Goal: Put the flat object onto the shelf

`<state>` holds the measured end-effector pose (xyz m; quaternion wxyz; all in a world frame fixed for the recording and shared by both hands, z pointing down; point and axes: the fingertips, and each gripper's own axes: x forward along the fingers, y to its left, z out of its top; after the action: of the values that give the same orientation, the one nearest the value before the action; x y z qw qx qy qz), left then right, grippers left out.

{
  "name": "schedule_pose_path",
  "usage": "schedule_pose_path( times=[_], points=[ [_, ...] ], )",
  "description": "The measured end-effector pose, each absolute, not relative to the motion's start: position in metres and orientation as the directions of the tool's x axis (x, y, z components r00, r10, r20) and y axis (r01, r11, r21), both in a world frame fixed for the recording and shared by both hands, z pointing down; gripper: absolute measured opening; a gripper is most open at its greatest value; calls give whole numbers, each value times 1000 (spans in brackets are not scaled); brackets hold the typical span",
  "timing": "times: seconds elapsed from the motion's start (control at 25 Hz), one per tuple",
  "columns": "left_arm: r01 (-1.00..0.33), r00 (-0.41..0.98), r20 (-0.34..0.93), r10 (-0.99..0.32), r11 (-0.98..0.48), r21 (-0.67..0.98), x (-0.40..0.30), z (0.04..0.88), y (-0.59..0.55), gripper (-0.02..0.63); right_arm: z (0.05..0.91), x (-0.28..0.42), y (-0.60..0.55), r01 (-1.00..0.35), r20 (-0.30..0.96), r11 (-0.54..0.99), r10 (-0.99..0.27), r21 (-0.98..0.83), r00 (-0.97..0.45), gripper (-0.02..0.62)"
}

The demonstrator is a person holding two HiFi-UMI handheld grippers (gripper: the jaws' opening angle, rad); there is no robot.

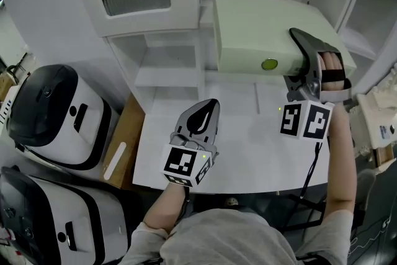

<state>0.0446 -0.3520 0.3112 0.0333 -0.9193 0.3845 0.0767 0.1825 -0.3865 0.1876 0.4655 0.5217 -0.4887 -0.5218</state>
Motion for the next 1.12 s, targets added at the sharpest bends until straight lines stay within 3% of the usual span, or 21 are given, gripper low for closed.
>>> schedule_pose_path(
  times=[1.12],
  points=[
    [-835,544,-151,-825,-551,4,26,312,-372,15,186,204,-467,-12,-25,-25,-999,1000,-33,311]
  ],
)
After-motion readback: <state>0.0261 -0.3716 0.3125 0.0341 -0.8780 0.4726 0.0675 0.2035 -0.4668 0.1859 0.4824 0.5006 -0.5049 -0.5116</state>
